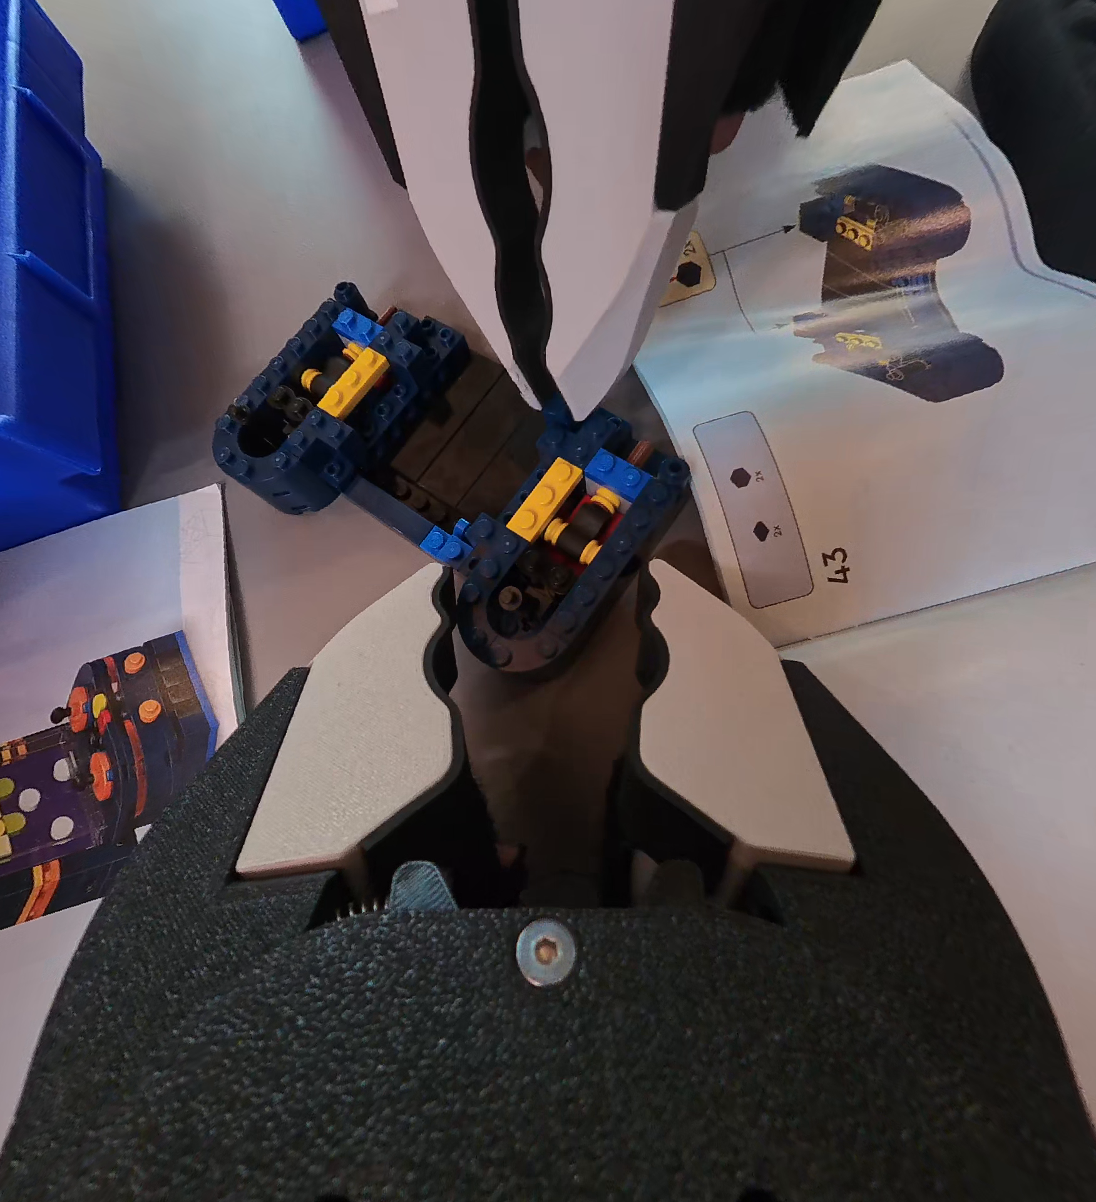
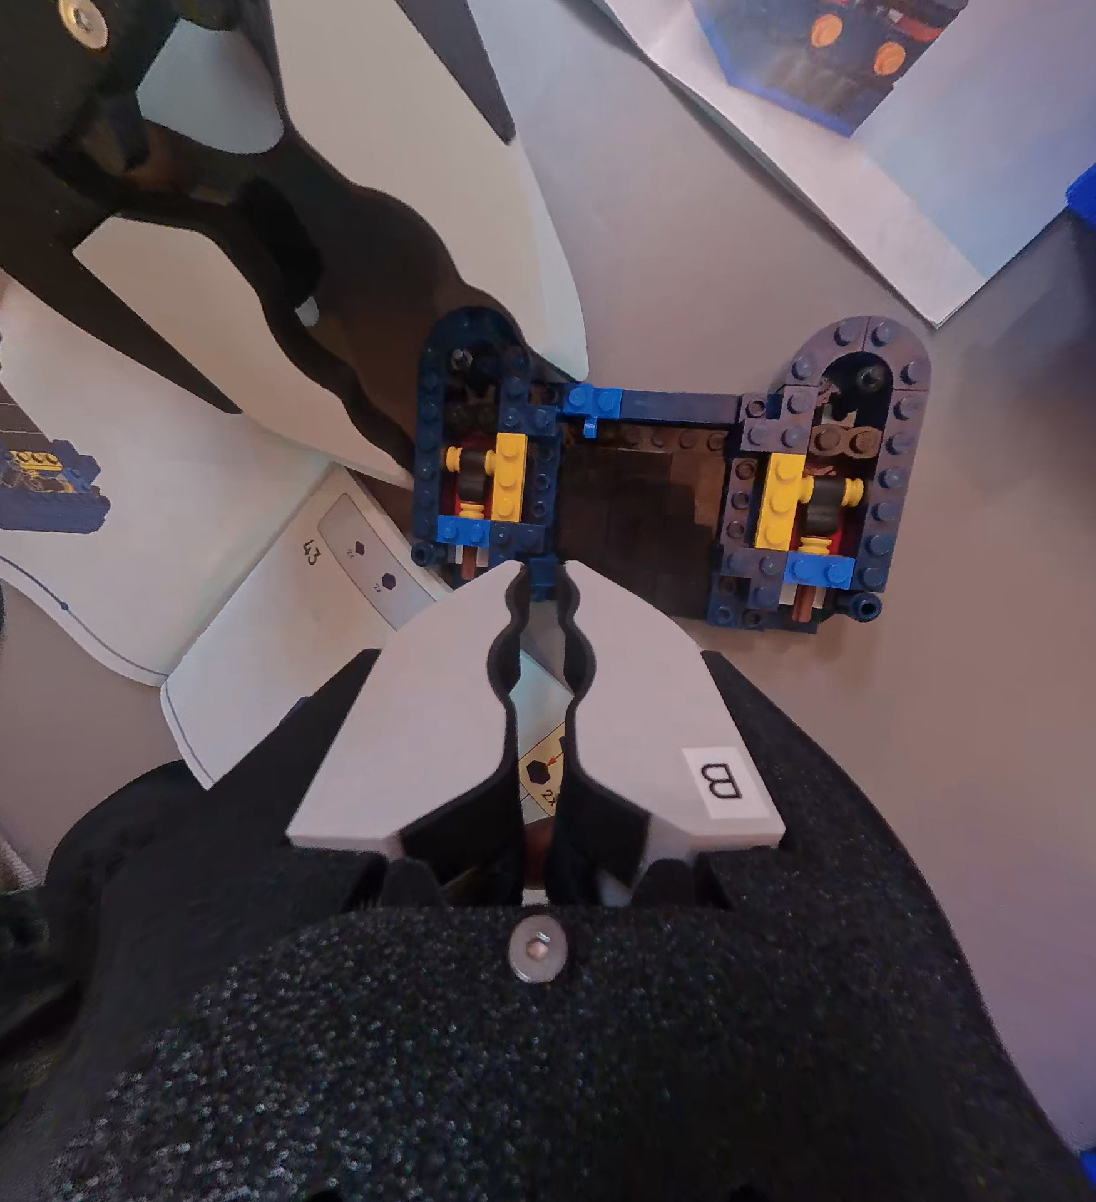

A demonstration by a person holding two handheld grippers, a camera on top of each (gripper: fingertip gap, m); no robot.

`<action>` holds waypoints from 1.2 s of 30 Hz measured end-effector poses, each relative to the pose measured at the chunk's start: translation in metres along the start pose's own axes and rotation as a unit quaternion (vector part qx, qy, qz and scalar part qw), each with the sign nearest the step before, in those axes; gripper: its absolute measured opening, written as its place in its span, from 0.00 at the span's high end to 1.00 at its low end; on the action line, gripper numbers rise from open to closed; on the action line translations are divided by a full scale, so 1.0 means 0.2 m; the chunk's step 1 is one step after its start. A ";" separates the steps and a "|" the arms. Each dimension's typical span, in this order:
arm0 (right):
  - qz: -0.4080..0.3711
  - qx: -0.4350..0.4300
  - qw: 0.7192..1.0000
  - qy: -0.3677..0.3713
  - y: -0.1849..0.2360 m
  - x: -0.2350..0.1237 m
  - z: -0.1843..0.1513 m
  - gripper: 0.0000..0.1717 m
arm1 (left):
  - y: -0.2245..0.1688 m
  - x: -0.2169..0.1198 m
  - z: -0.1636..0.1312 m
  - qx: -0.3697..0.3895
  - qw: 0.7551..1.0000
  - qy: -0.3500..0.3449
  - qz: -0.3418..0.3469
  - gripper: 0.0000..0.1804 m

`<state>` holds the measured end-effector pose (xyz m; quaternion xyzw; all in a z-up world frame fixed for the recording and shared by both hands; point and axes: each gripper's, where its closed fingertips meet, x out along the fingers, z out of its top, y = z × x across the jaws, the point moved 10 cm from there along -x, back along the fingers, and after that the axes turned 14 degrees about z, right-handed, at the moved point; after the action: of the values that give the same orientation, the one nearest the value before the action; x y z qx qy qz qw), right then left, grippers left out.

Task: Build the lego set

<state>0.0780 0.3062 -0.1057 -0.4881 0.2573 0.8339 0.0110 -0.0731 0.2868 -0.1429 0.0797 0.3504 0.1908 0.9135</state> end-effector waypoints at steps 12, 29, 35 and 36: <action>0.059 0.008 0.998 -0.030 -0.04 -0.01 -0.02 0.96 | 0.00 0.00 0.00 0.001 1.000 -0.001 0.000 0.71; 0.141 0.015 0.989 -0.034 -0.11 0.00 -0.02 0.93 | 0.00 0.00 0.00 0.002 1.000 -0.004 -0.002 0.71; 0.224 0.051 0.972 -0.049 -0.17 0.00 -0.04 0.89 | 0.01 0.00 0.00 0.002 1.000 -0.005 -0.002 0.71; 0.235 0.055 0.969 -0.051 -0.18 0.00 -0.04 0.89 | 0.01 0.00 0.00 0.002 1.000 -0.005 -0.002 0.71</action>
<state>0.0933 0.3337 -0.1241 -0.3689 0.4099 0.8214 -0.1454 -0.0733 0.2881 -0.1432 0.0820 0.3466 0.1876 0.9154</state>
